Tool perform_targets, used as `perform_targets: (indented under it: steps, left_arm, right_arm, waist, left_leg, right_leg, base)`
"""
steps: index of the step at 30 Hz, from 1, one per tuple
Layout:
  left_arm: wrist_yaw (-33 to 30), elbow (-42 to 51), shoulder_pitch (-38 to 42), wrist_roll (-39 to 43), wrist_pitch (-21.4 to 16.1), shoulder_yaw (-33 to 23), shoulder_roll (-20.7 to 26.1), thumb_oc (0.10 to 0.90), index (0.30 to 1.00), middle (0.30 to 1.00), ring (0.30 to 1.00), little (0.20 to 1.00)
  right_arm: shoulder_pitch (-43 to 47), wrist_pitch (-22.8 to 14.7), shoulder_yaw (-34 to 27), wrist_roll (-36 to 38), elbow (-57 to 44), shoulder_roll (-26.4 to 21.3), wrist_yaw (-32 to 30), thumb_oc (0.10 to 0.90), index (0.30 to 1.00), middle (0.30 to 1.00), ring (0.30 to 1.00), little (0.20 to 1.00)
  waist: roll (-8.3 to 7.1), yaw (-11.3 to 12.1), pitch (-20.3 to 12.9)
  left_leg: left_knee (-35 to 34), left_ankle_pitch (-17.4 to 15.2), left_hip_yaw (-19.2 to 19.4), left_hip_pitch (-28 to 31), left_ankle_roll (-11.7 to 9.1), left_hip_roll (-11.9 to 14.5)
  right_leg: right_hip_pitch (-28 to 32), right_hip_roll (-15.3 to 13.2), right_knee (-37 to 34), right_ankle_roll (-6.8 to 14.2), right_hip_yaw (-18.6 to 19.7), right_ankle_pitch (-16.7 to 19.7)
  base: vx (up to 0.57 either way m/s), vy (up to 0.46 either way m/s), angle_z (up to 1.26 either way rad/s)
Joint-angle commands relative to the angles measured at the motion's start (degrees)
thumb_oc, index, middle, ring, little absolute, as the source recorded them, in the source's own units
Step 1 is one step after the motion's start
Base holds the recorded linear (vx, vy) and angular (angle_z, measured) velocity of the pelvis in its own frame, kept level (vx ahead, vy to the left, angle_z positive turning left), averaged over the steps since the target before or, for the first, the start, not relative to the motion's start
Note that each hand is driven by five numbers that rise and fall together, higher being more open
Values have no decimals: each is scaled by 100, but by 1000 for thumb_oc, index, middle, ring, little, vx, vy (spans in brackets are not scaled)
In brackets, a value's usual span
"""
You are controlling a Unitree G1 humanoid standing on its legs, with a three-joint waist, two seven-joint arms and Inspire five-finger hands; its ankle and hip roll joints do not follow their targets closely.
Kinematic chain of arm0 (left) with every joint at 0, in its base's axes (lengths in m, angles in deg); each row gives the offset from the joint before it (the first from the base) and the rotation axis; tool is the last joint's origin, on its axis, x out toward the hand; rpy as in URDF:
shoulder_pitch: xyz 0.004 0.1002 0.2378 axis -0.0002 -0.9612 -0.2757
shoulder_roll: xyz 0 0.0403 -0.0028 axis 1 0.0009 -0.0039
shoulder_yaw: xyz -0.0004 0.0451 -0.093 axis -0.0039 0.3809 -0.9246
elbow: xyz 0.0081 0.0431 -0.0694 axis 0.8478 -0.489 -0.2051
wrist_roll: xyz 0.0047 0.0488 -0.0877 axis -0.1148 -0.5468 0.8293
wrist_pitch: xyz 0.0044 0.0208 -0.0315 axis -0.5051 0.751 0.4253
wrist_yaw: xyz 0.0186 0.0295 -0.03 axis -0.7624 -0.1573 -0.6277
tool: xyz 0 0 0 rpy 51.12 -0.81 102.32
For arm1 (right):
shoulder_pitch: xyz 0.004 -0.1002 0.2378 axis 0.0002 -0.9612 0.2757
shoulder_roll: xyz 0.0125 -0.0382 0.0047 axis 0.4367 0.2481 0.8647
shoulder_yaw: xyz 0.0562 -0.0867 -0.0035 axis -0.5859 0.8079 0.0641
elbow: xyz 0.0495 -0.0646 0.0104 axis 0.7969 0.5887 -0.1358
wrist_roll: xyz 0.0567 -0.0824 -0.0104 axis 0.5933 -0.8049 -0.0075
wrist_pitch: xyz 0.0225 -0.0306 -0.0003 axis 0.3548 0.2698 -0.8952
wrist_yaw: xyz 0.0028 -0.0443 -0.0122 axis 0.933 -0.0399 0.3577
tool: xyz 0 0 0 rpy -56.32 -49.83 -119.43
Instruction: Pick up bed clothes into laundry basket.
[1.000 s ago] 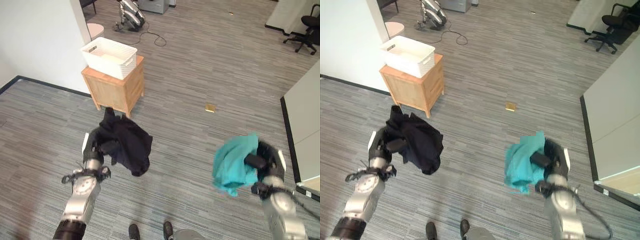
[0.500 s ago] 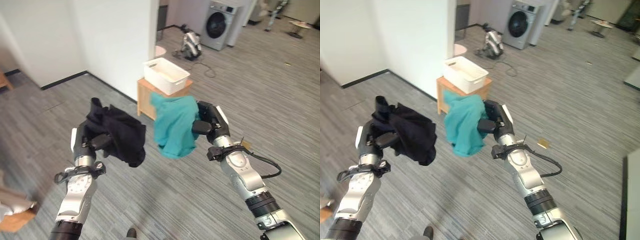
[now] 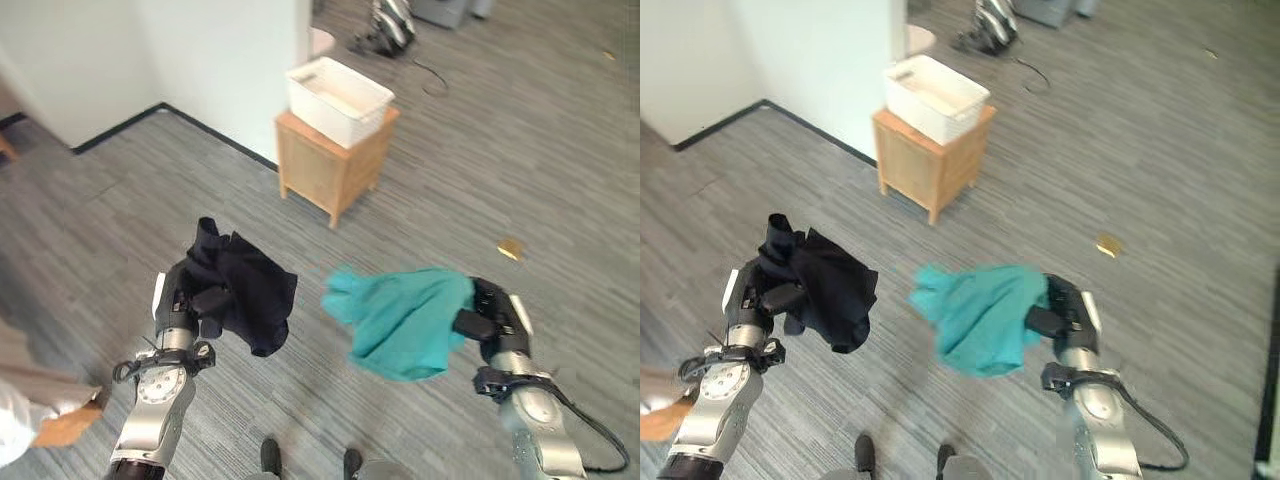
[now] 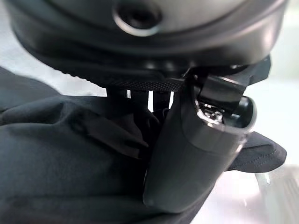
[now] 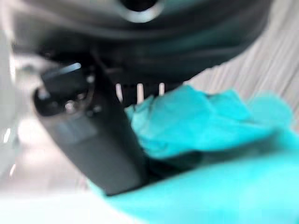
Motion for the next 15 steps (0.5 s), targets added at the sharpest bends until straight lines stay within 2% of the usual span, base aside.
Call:
perform_targets:
  steps: [1, 5, 15]
  left_arm:
    - [154, 577, 757, -2, -812, -317, 155, 400, 300, 300, 300, 300]
    - [-34, 573, 889, 13, -921, -488, 276, 400, 300, 300, 300, 300]
    - [-297, 656, 775, -135, -1014, -783, 198, 400, 300, 300, 300, 300]
  right_arm:
    - [439, -941, -105, 74, -735, -215, -9, 400, 300, 300, 300, 300]
    - [644, -988, -176, 95, -661, -276, -111, 400, 300, 300, 300, 300]
    - [774, -988, -451, 88, -620, -660, -191, 400, 300, 300, 300, 300]
  waist:
    - [29, -73, -685]
    - [55, -139, -715]
    - [-72, -71, -713]
  left_leg:
    - [4, -657, -12, 584, -275, 360]
    - [-2, -758, 165, 745, -223, 304]
    - [-2, -860, 228, 838, -147, 235]
  right_leg:
    - [304, 73, -754, 307, 59, 564]
    - [283, 25, -698, 381, 270, 620]
    - [312, -43, -670, 453, 321, 610]
  base:
    - [20, 117, -66]
    - [-4, 102, -37]
    - [7, 47, -1]
